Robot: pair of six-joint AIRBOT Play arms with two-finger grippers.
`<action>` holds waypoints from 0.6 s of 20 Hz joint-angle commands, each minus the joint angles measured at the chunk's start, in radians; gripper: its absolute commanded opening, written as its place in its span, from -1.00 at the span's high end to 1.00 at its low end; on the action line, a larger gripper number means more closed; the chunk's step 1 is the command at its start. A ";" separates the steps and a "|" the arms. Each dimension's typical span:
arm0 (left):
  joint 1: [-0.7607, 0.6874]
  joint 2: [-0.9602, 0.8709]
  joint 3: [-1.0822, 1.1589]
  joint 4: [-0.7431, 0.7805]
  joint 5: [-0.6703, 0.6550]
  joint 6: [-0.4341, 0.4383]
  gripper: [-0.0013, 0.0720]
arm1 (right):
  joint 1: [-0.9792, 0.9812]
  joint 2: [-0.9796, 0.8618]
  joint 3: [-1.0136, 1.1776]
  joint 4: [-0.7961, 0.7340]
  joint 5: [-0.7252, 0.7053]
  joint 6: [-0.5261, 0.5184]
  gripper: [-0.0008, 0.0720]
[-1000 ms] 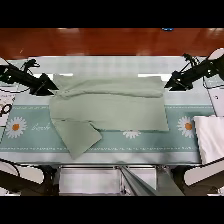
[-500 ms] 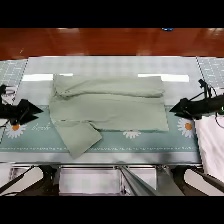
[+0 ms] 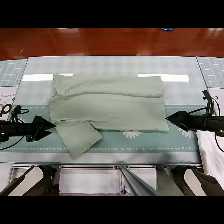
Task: Fold the shirts.
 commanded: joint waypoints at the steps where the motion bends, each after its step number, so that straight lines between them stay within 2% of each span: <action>1: -0.057 -0.030 -0.021 -0.031 0.032 0.035 -0.42 | -0.002 0.020 -0.014 0.032 -0.015 0.009 -0.14; 9: -0.076 -0.106 -0.018 -0.028 0.074 0.036 -0.42 | -0.002 0.020 -0.014 0.033 -0.013 0.013 -0.14; 12: -0.138 -0.133 -0.027 -0.053 0.111 0.036 -0.42 | -0.002 0.020 -0.014 0.044 -0.037 0.034 -0.14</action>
